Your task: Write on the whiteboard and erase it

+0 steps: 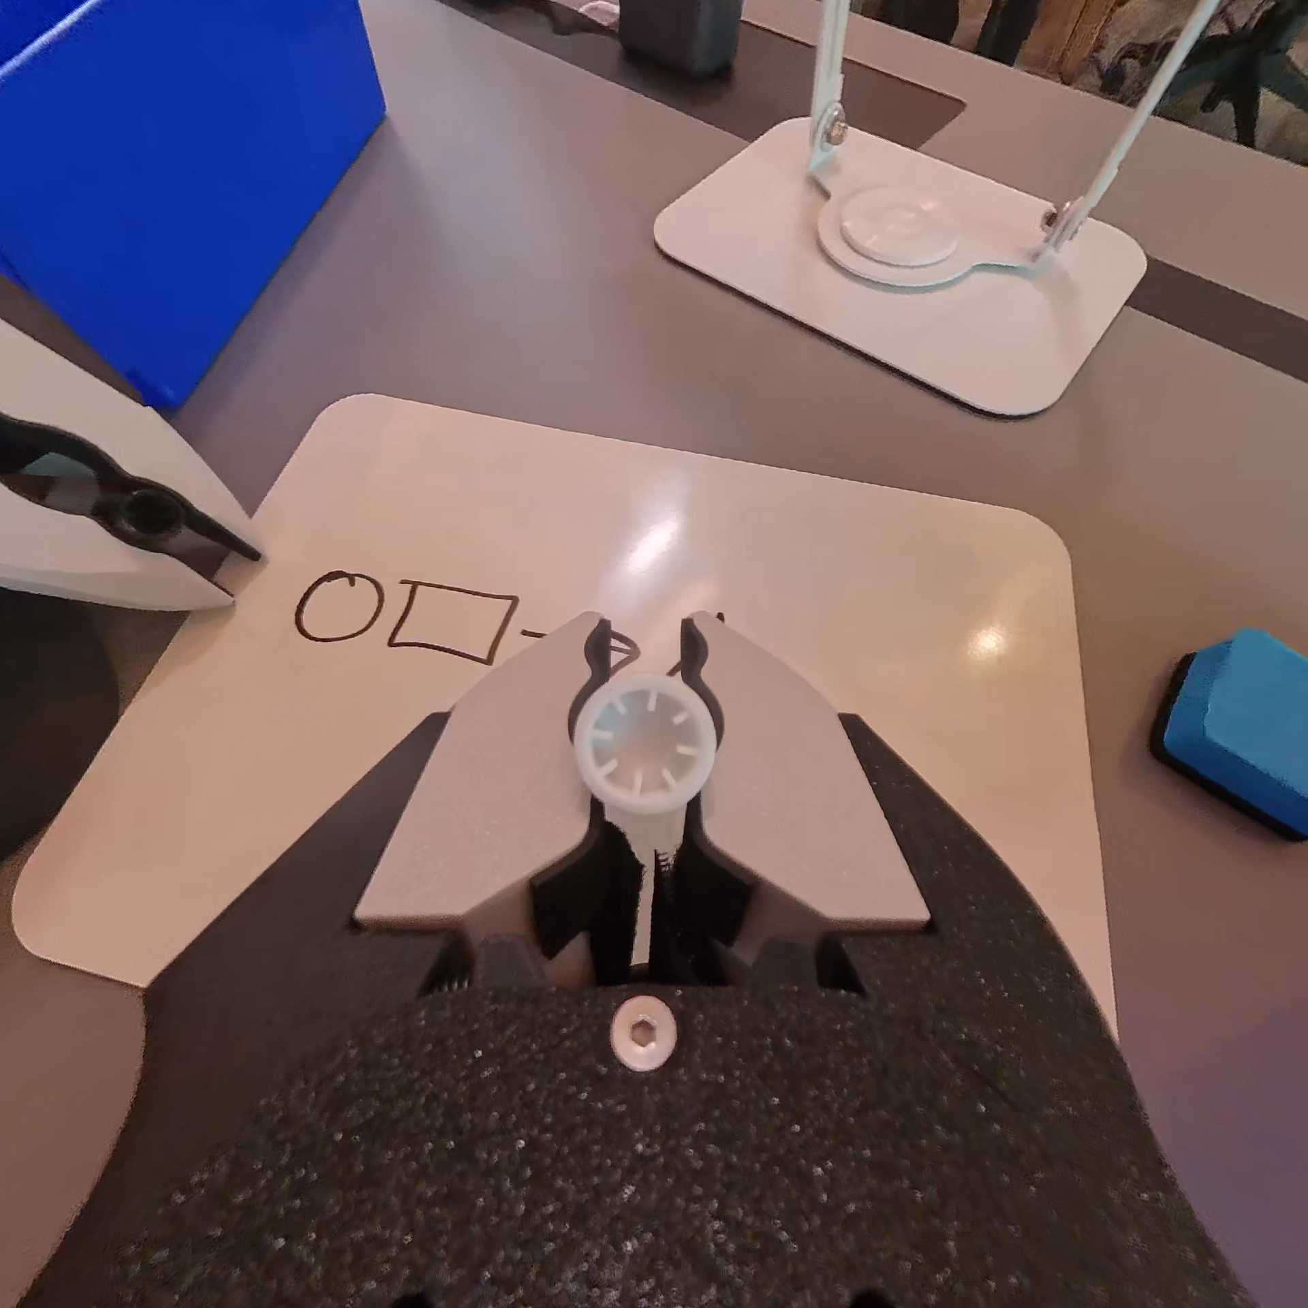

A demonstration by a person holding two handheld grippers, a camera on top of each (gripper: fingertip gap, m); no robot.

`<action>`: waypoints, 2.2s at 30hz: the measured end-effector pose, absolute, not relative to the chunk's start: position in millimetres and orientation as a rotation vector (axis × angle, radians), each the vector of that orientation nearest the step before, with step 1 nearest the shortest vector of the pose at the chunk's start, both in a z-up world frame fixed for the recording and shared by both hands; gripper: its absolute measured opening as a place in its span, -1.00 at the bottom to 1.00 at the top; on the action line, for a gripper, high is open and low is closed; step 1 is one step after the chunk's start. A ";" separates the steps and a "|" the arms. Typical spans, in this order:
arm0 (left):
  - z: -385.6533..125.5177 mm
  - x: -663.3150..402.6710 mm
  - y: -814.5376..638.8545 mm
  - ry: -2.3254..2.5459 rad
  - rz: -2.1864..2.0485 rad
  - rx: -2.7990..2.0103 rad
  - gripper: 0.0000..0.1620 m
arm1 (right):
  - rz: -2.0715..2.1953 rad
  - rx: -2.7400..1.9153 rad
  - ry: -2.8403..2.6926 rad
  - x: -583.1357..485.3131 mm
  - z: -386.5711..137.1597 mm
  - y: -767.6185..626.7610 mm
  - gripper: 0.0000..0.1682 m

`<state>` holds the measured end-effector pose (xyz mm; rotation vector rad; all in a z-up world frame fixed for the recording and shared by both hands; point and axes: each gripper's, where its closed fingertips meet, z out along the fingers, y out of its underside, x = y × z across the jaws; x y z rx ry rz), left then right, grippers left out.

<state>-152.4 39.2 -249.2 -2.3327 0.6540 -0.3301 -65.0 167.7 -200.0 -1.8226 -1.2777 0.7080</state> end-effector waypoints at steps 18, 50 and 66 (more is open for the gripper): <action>-195.8 -103.5 35.7 0.889 -0.393 -1.841 -0.80 | 1.712 -1.396 -1.105 -100.1 -118.1 43.6 -0.77; -212.8 -111.2 39.9 1.132 0.015 -1.720 -0.80 | 1.210 -1.351 -1.504 -58.9 -143.8 25.9 -0.60; -117.5 -141.9 48.1 0.412 -0.587 -1.450 0.18 | 0.191 -1.534 -0.614 172.8 -76.7 208.8 -0.76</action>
